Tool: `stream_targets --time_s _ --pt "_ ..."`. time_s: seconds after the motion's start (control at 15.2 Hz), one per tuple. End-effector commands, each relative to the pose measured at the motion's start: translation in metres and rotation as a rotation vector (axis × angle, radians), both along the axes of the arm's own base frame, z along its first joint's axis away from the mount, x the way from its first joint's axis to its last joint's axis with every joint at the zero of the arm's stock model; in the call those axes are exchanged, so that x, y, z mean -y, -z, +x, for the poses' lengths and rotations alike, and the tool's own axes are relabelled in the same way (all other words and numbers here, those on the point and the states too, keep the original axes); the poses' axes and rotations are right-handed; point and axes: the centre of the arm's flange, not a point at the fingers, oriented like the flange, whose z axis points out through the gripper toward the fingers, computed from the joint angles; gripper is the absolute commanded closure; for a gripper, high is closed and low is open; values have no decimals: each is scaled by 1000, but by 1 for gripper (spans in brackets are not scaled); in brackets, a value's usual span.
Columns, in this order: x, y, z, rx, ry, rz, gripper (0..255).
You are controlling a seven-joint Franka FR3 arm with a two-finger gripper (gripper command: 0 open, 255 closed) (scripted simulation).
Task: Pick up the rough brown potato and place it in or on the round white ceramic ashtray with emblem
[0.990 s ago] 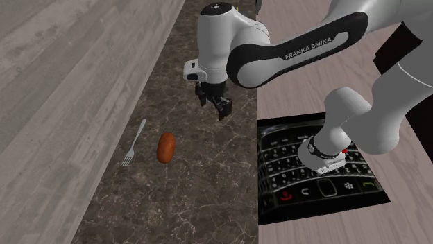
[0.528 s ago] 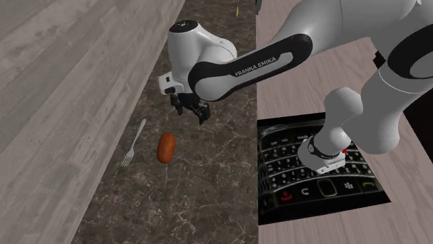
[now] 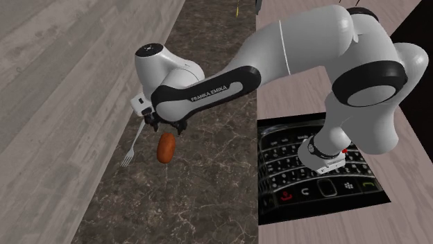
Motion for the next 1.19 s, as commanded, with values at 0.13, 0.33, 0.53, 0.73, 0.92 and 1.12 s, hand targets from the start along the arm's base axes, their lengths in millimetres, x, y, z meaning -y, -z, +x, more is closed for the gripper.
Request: stream_targets --time_s 0.13,0.33,0.53,0.73,0.92,1.12 --pt "-5 22 11 6 -42 -1 0" --pt "-6 37 12 6 -42 -1 0" --pt "-7 46 13 6 -42 -1 0" --pt "-7 46 13 6 -42 -1 0" --pt "-7 46 13 6 -42 -1 0" --pt "-7 46 13 6 -42 -1 255"
